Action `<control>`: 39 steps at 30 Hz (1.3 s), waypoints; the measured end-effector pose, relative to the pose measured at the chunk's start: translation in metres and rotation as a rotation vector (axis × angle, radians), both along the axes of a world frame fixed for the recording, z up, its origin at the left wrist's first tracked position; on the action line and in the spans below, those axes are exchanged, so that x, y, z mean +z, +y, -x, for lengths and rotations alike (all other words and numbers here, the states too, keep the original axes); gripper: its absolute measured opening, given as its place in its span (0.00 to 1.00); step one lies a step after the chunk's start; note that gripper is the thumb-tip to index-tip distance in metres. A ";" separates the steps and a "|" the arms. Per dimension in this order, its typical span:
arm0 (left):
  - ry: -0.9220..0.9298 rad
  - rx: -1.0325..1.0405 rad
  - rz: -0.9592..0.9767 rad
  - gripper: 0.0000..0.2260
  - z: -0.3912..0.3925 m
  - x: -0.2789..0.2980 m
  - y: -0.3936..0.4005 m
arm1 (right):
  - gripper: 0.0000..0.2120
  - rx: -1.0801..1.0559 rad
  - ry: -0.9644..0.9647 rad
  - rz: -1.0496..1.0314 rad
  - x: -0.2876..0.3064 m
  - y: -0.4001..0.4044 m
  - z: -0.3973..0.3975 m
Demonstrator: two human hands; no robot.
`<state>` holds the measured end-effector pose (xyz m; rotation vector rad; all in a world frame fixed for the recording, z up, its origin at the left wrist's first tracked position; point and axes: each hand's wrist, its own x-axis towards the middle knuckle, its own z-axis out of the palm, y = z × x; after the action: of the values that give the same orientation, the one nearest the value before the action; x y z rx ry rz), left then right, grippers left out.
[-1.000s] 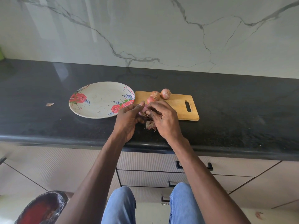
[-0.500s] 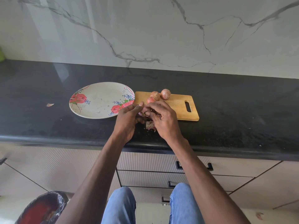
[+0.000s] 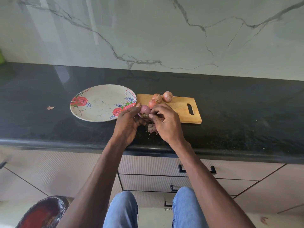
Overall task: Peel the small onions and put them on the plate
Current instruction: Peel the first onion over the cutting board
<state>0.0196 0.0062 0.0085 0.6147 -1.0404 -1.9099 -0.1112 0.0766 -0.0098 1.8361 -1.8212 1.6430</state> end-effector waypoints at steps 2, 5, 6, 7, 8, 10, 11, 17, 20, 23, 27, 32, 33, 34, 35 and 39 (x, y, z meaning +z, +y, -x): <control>0.005 -0.017 -0.028 0.07 -0.001 -0.002 -0.002 | 0.05 -0.037 -0.097 -0.005 0.002 0.003 0.001; -0.003 -0.054 -0.036 0.08 -0.002 -0.006 -0.006 | 0.07 -0.081 -0.130 0.047 0.003 0.004 0.000; -0.003 -0.066 -0.034 0.09 -0.002 -0.007 -0.007 | 0.06 -0.088 -0.120 0.052 0.003 0.004 -0.001; 0.001 -0.077 -0.036 0.11 -0.002 -0.009 -0.008 | 0.05 -0.093 -0.105 0.049 0.003 0.004 -0.002; 0.005 -0.082 -0.040 0.12 -0.001 -0.010 -0.008 | 0.04 -0.096 -0.092 0.044 0.003 0.003 -0.002; 0.023 -0.080 -0.052 0.13 -0.001 -0.012 -0.009 | 0.04 -0.104 -0.079 0.031 0.003 0.002 -0.003; 0.036 -0.076 -0.055 0.13 -0.001 -0.012 -0.010 | 0.05 -0.107 -0.073 0.023 0.002 0.002 -0.004; 0.036 -0.081 -0.034 0.07 0.002 -0.010 -0.007 | 0.07 -0.166 -0.056 -0.003 0.001 0.000 -0.006; 0.037 -0.085 -0.031 0.08 0.002 -0.009 -0.005 | 0.07 -0.189 -0.065 -0.007 0.001 0.001 -0.007; 0.045 -0.088 -0.019 0.07 0.003 -0.008 -0.004 | 0.07 -0.182 -0.111 -0.018 0.002 0.002 -0.007; 0.034 -0.091 0.028 0.07 0.004 -0.007 -0.001 | 0.04 -0.165 -0.210 -0.043 0.001 0.000 -0.004; 0.032 -0.100 0.104 0.15 0.003 -0.004 0.003 | 0.04 -0.156 -0.185 -0.057 0.002 -0.001 -0.006; 0.024 -0.095 0.118 0.16 0.003 -0.004 0.004 | 0.04 -0.153 -0.166 -0.053 0.002 -0.002 -0.006; 0.019 -0.088 0.120 0.16 0.003 -0.003 0.004 | 0.05 -0.148 -0.150 -0.050 0.001 -0.002 -0.007; 0.020 -0.084 0.114 0.15 0.003 -0.004 0.004 | 0.05 -0.145 -0.140 -0.049 0.000 -0.002 -0.007; 0.036 -0.088 0.051 0.09 0.003 -0.006 0.001 | 0.04 -0.151 -0.173 -0.054 -0.001 -0.002 -0.005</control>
<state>0.0167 0.0070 0.0023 0.5118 -1.1056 -1.9566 -0.1066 0.0742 -0.0105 1.5740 -2.0351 1.7620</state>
